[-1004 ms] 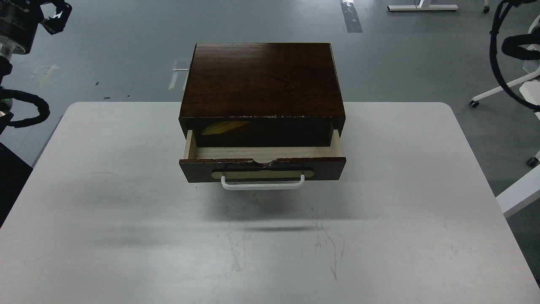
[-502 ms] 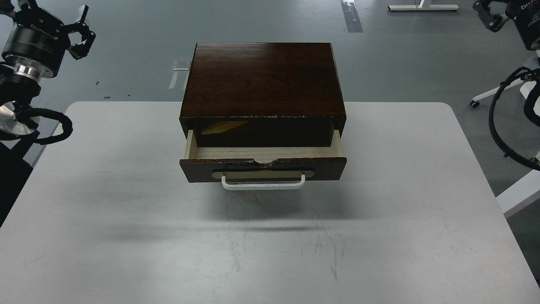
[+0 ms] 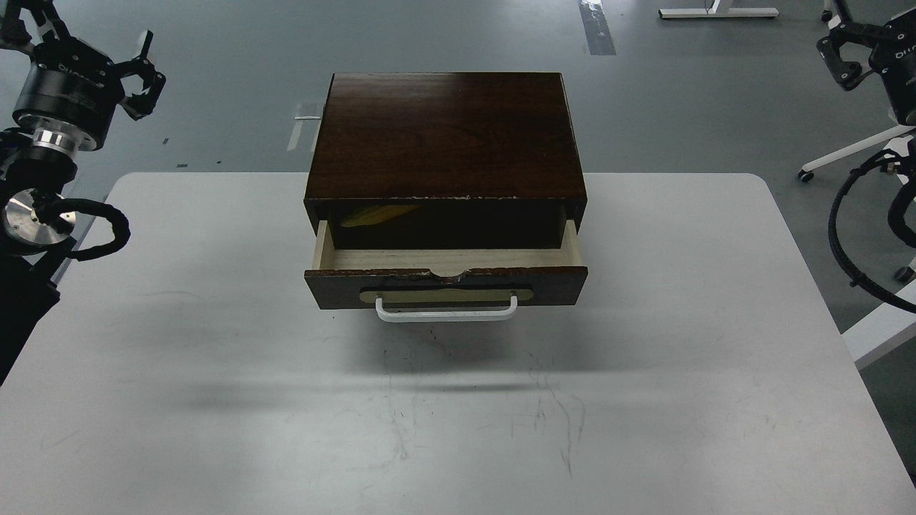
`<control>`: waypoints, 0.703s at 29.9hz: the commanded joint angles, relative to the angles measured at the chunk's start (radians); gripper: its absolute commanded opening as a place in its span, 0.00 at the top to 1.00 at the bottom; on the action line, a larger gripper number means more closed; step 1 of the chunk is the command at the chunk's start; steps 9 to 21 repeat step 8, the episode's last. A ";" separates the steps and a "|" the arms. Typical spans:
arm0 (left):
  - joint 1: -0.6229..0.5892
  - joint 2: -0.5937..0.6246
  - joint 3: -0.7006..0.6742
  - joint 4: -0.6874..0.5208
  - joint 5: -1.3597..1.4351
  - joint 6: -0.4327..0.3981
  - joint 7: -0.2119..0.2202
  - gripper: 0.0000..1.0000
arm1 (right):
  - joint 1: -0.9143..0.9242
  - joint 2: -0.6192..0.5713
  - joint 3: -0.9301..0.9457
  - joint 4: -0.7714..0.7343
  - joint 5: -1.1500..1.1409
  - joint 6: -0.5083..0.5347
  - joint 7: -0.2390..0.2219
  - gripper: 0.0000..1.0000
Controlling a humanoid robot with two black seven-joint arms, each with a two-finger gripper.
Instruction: Put corn in drawer with both arms
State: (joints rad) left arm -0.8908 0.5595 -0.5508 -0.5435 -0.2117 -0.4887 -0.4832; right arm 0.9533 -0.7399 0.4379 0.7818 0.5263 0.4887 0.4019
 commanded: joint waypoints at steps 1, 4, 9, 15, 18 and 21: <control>0.009 -0.006 0.000 0.000 0.000 0.000 0.000 0.02 | -0.010 -0.001 0.001 -0.001 0.000 0.000 0.002 0.00; 0.012 -0.006 0.002 0.000 0.001 0.000 0.001 0.02 | -0.015 -0.001 0.001 -0.001 0.000 0.000 0.003 0.00; 0.015 -0.001 0.003 0.000 0.001 0.000 0.008 0.02 | -0.015 -0.001 0.001 0.007 0.000 0.000 0.003 0.00; 0.015 -0.001 0.003 0.000 0.001 0.000 0.008 0.02 | -0.015 -0.001 0.001 0.007 0.000 0.000 0.003 0.00; 0.015 -0.001 0.003 0.000 0.001 0.000 0.008 0.02 | -0.015 -0.001 0.001 0.007 0.000 0.000 0.003 0.00; 0.015 -0.001 0.003 0.000 0.001 0.000 0.008 0.02 | -0.015 -0.001 0.001 0.007 0.000 0.000 0.003 0.00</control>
